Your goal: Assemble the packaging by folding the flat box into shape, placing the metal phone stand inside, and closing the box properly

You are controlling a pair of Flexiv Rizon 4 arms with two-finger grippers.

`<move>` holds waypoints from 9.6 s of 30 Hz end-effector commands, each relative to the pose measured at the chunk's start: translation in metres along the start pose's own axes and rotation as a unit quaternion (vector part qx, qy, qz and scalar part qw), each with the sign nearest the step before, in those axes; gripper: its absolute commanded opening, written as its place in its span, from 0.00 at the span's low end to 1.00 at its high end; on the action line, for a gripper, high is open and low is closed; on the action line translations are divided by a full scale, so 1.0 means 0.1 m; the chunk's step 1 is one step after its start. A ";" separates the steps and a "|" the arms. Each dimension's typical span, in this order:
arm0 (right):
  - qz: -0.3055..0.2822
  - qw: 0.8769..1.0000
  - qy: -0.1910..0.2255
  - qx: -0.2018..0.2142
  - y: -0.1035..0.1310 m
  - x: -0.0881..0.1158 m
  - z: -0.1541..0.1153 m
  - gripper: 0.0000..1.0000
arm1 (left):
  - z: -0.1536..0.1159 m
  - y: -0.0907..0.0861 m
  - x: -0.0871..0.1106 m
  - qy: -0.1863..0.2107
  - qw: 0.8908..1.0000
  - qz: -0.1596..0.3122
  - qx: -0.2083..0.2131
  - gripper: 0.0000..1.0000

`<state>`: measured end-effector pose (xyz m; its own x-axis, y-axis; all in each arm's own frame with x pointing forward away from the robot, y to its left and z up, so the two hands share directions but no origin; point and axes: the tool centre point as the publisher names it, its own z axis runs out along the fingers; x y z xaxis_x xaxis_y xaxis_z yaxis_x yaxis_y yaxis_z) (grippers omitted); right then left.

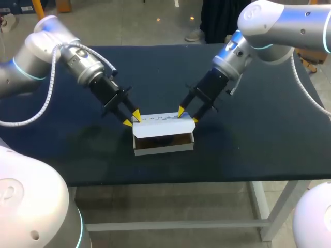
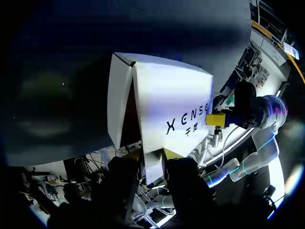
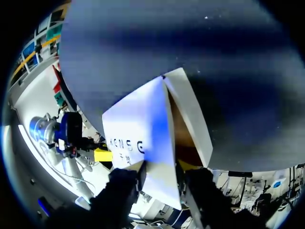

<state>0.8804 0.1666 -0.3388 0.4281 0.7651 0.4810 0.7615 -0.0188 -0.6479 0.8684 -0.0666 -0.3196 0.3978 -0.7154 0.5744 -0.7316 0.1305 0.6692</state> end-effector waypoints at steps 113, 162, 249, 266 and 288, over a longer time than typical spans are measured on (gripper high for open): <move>-0.008 1.000 -0.002 0.005 0.11 -0.10 0.10 0.46 | -0.01 0.61 0.07 -0.467 0.656 0.575 0.145 1.00; -0.008 1.000 -0.002 0.005 0.11 -0.10 0.10 0.44 | 0.30 0.07 0.03 -0.469 0.614 0.625 0.111 0.72; -0.004 1.000 -0.014 -0.002 0.08 -0.14 0.10 0.50 | 0.42 -0.08 -0.02 -0.578 0.529 0.582 0.217 0.43; 0.002 1.000 -0.014 -0.016 0.05 -0.25 0.02 0.50 | 0.43 -0.11 -0.05 -0.577 0.527 0.586 0.214 0.43; -0.006 1.000 -0.001 -0.031 -0.06 -0.31 -0.08 0.49 | 0.51 -0.18 -0.10 -0.572 0.530 0.592 0.206 0.46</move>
<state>0.8716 0.1400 -0.3484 0.4179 0.7700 0.4821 0.7887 -0.0442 -0.6131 0.8476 -0.0951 -0.3570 -0.8981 -0.2779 -0.3408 -0.2443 0.9597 -0.1387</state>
